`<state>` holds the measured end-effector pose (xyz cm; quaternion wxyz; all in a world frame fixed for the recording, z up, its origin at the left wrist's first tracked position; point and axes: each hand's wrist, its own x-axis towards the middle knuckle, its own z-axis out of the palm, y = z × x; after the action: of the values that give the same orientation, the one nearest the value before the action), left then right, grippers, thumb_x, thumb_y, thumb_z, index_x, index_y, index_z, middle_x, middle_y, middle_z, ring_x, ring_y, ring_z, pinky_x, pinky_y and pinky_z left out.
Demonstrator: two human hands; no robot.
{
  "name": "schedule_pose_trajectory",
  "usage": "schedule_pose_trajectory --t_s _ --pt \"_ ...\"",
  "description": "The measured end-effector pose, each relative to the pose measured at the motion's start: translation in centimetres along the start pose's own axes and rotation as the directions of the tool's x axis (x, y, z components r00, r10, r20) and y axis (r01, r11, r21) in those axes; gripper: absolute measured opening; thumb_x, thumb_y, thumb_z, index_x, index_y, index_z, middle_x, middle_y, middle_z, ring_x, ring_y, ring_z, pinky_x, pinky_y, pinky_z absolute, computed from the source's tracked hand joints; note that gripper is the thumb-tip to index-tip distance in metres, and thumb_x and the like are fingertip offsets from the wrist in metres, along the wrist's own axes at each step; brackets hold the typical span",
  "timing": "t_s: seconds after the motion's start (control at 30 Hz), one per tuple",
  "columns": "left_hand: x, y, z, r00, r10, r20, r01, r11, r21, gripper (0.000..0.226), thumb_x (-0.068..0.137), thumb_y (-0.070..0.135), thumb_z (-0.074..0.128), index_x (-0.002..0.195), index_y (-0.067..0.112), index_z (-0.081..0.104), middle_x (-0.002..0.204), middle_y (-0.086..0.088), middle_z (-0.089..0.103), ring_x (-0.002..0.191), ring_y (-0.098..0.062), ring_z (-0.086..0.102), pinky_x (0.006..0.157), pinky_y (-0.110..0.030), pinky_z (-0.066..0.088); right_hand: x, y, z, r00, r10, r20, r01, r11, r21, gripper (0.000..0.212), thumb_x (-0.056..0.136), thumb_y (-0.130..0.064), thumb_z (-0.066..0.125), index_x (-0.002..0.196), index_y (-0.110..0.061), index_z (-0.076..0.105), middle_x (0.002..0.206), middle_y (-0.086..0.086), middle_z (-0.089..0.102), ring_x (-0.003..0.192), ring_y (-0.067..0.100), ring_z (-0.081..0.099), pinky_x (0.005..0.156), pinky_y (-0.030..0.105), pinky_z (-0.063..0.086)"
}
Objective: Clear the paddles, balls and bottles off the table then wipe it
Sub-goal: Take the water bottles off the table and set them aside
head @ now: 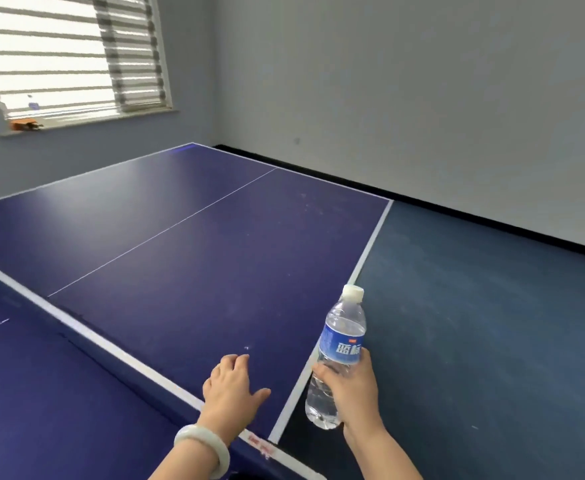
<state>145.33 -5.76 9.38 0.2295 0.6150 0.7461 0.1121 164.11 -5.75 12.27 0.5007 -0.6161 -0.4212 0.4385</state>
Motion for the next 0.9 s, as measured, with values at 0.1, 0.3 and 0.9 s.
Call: schedule_pose_trajectory --t_s 0.1,0.3,0.9 --pt "1.0 8.3 3.2 0.996 0.07 0.056 -0.07 0.998 -0.002 0.078 0.09 0.056 0.057 0.151 0.022 0.021 0.151 0.002 0.024 0.141 -0.022 0.027 0.116 -0.039 0.027 3.2 0.7 -7.1 0.996 0.029 -0.09 -0.027 0.999 0.031 0.045 0.069 -0.008 0.085 0.099 -0.023 0.057 0.092 -0.001 0.068 0.086 0.017 0.068 0.074 0.031 0.052" --pt "3.2 24.6 9.8 0.971 0.181 0.155 -0.19 0.981 0.044 0.08 0.09 0.055 0.058 0.152 0.023 0.02 0.152 0.002 0.024 0.142 -0.022 0.027 0.116 -0.038 0.025 10.7 1.8 -23.4 0.973 0.07 -0.22 -0.057 0.996 0.063 0.045 0.065 0.0 0.085 0.098 -0.016 0.059 0.09 0.005 0.069 0.082 0.022 0.068 0.075 0.036 0.053" --pt "21.6 55.4 19.6 0.917 0.272 0.29 -0.275 0.961 -0.031 0.071 0.09 0.044 0.064 0.146 0.016 0.03 0.144 -0.004 0.039 0.132 -0.024 0.044 0.109 -0.04 0.038 35.5 1.2 -48.3 0.944 0.089 -0.319 -0.059 0.993 0.101 0.047 0.066 0.002 0.084 0.103 -0.011 0.058 0.09 0.009 0.069 0.079 0.025 0.069 0.065 0.031 0.05"
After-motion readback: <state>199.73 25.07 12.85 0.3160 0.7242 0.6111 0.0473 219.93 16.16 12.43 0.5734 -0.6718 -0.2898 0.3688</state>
